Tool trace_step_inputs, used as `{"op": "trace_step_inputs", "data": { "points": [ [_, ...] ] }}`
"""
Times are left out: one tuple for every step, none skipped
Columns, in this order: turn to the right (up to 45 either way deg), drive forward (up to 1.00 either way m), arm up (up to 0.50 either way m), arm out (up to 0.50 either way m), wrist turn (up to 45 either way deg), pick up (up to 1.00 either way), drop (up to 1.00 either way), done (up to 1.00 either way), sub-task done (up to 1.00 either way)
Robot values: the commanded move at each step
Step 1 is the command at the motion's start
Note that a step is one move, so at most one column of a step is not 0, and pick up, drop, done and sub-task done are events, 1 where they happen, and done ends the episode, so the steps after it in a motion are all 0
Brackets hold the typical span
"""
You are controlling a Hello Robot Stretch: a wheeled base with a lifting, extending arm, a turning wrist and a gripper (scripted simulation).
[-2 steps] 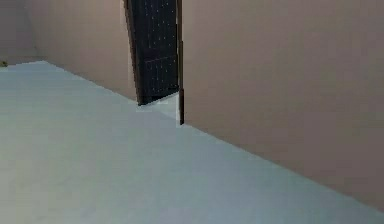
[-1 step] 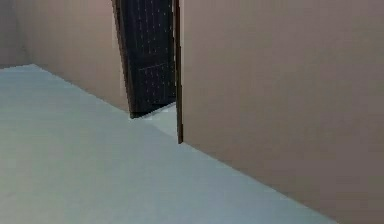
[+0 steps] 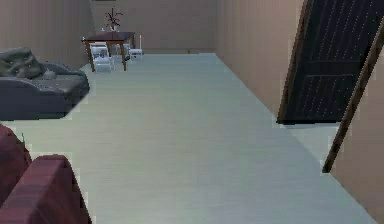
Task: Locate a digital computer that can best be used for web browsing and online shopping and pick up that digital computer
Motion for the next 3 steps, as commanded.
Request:
{"op": "trace_step_inputs", "data": {
  "points": [
    [-3.0,0.0,0.0,0.0,0.0,0.0,0.0,0.0,0.0],
    [0.0,1.0,0.0,0.0,0.0,0.0,0.0,0.0,0.0],
    [-12.0,0.0,0.0,0.0,0.0,0.0,0.0,0.0,0.0]
  ]
}}
